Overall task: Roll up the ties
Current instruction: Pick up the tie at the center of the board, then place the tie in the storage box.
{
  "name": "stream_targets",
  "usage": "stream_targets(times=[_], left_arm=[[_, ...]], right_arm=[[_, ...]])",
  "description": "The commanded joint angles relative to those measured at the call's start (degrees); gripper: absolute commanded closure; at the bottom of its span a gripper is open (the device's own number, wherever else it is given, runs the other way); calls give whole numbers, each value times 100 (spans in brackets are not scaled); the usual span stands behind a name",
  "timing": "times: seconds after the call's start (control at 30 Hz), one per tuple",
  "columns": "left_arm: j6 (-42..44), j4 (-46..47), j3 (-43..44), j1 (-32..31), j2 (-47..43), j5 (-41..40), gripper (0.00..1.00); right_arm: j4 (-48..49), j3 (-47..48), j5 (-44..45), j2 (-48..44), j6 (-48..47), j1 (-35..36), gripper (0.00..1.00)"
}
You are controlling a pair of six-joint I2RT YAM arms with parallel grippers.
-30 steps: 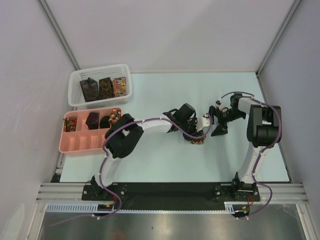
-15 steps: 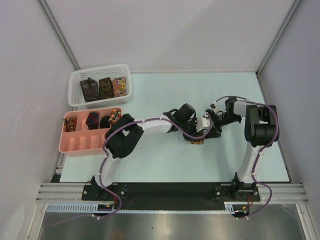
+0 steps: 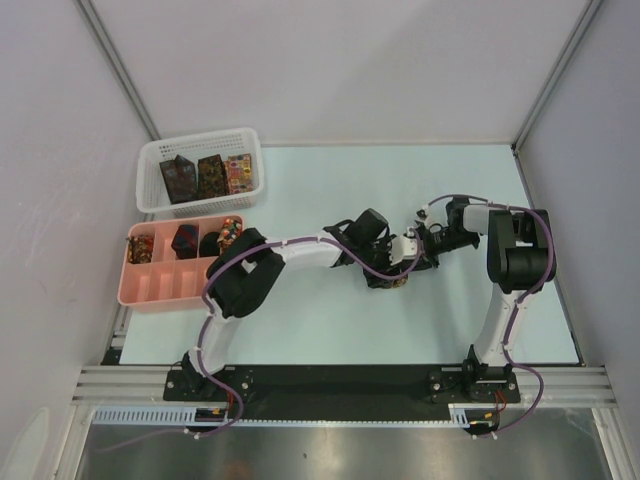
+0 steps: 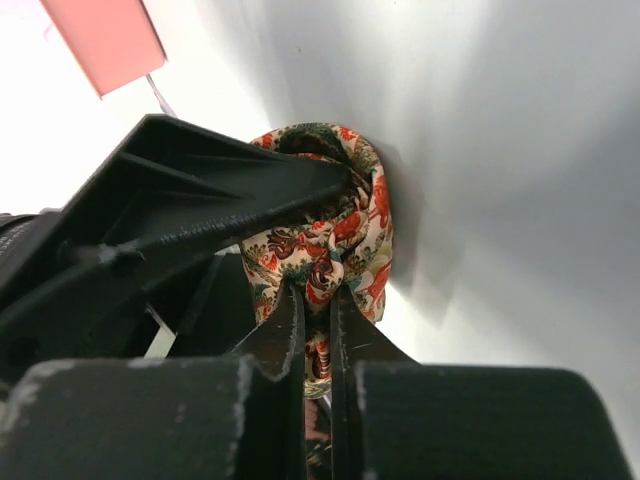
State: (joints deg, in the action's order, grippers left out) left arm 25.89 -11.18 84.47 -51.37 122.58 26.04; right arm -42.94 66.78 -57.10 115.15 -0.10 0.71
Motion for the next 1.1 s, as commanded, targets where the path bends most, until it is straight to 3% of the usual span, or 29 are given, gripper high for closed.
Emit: stream_targets(times=[0.0,0.1,0.37,0.47,0.63,0.73,0.9,1.07], left_arm=[[-198,-332,-281,22,-612,94,25],[-286,-446,-387,66,-1446,86,1],[-13,-913,-650,732,-3755,-495,0],[-215,-719,-896,1067,-4233,31,1],[-664,-797,-1327,1095,-4884,1112,0],[-51,-930,-1555,1095,-5243,1236,0],[1028,745,-3213,1077,-6210,551,1],[1121,1003,-3656,1051,-6440,261,0]], right_arm=[[330,-131,437,166,-245,35,100],[339,-95,271,25,-324,8,100],[189,413,-485,-914,-675,131,100],[189,581,-617,-1354,-746,210,100],[-161,1003,-785,-1864,-1106,473,100],[-522,1187,-846,-2075,-1317,719,100],[-444,1083,-838,-2418,-1090,1071,100],[100,881,-829,-2638,-545,1300,100]])
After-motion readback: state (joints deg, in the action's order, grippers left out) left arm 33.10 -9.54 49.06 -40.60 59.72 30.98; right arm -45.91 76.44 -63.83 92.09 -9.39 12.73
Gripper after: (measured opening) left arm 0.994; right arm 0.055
